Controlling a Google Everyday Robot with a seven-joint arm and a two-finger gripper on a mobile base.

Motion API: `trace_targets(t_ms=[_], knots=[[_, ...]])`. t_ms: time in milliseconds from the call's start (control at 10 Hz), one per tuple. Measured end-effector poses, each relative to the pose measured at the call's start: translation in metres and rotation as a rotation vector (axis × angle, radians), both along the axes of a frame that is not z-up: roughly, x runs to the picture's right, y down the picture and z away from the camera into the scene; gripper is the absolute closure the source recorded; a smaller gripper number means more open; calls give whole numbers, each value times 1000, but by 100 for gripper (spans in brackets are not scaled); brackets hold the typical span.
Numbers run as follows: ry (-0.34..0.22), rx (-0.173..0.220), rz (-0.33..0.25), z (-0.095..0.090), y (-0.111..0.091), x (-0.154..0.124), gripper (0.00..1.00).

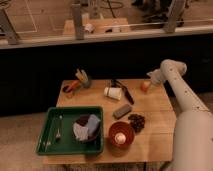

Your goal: Place apple in red bowl

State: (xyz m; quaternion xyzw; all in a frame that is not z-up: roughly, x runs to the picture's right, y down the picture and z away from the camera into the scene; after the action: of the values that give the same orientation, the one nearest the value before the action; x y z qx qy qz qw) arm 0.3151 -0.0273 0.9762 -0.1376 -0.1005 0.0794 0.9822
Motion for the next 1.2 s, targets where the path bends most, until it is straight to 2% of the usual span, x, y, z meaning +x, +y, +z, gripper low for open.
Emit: trace_targets(t_ms=[400, 800, 1000, 1200], knots=[[4, -25, -7, 8, 6, 3, 20], [-22, -80, -12, 16, 16, 1, 22], [-35, -104, -11, 20, 21, 1, 39], [-68, -109, -13, 22, 20, -3, 59]])
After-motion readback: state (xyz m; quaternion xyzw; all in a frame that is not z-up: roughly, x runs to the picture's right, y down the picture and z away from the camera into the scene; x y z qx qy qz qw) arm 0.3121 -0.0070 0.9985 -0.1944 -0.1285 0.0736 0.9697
